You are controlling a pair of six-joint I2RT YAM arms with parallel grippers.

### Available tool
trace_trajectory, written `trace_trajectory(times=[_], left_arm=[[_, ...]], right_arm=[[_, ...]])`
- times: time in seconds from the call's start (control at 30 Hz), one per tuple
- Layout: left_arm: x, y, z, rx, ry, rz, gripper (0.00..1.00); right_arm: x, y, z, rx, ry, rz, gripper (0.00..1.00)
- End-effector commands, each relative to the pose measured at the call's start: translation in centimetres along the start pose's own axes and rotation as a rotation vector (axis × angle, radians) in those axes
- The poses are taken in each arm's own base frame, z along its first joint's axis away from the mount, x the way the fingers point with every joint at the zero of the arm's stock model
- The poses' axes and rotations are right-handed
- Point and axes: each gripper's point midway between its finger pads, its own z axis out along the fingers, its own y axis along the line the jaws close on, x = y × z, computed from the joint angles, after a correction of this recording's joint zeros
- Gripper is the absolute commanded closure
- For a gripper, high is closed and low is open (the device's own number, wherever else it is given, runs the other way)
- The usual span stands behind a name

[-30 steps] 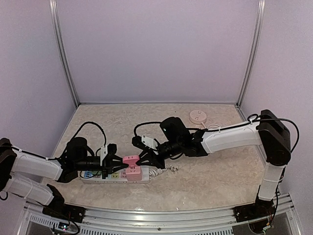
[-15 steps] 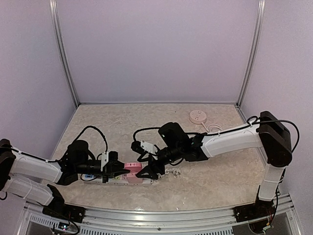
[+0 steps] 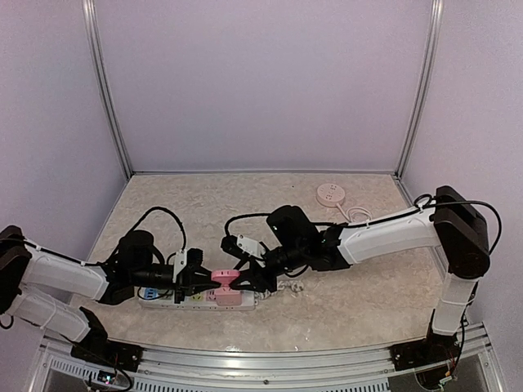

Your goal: Insert the plug

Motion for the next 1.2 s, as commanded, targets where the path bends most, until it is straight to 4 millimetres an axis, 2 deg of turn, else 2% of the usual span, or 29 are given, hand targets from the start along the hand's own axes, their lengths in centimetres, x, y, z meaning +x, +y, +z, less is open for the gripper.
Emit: trace_trajectory(times=[0.0, 0.23, 0.27, 0.33, 0.37, 0.53, 0.67, 0.7, 0.77, 0.8, 0.83, 0.93, 1.0, 1.07, 1.1, 1.17], left_arm=[[6.5, -3.2, -0.2, 0.09, 0.219, -0.19, 1.0], [6.8, -3.3, 0.0, 0.094, 0.229, -0.177, 1.0], [6.8, -3.4, 0.0, 0.095, 0.227, -0.17, 0.9], [6.5, -3.4, -0.2, 0.089, 0.211, -0.156, 0.52], [6.2, -3.4, -0.3, 0.085, 0.195, -0.142, 0.44], [4.3, -2.9, -0.7, 0.051, 0.137, -0.076, 0.25], [2.9, -2.5, -0.9, 0.032, 0.114, -0.044, 0.21], [2.6, -2.4, -1.0, 0.027, 0.11, -0.038, 0.18], [1.9, -2.1, -1.3, 0.017, 0.114, -0.025, 0.11], [1.3, -1.9, -1.4, 0.009, 0.114, -0.013, 0.03], [1.1, -1.8, -1.6, 0.007, 0.125, -0.006, 0.01], [-0.4, -1.5, -2.4, -0.009, 0.134, 0.049, 0.01], [-0.9, -1.2, -3.3, -0.037, 0.162, 0.093, 0.01], [-1.3, -0.1, -4.6, -0.098, 0.193, 0.084, 0.01], [-2.2, 0.8, -5.5, -0.147, 0.192, 0.081, 0.01], [-3.2, 2.9, -7.5, -0.251, 0.24, 0.077, 0.01]], right_arm=[[-1.6, 1.1, -1.2, 0.011, -0.028, -0.032, 0.7], [0.0, 1.3, -0.5, -0.001, 0.017, -0.029, 0.98], [0.3, 1.3, -0.4, 0.002, 0.027, -0.031, 1.0], [1.3, 1.0, -0.1, 0.013, 0.06, -0.043, 1.0], [1.8, 0.8, 0.1, 0.022, 0.079, -0.048, 1.0], [3.3, 0.5, 0.3, 0.045, 0.135, -0.06, 1.0], [3.9, 0.5, 0.6, 0.066, 0.178, -0.088, 1.0], [3.6, 0.5, 0.6, 0.075, 0.179, -0.094, 0.94], [2.5, 0.3, 0.1, 0.09, 0.16, -0.093, 0.63], [1.7, 0.1, -0.3, 0.105, 0.146, -0.088, 0.49], [1.0, -0.2, -0.7, 0.12, 0.129, -0.086, 0.42], [-1.4, -0.3, -2.6, 0.143, 0.066, -0.051, 0.36], [-1.9, -0.5, -3.7, 0.167, 0.053, 0.004, 0.33], [-1.6, -1.4, -4.6, 0.227, 0.068, 0.091, 0.32], [-1.2, -2.0, -4.9, 0.265, 0.079, 0.165, 0.32], [0.3, -2.9, -5.5, 0.343, 0.114, 0.319, 0.36]])
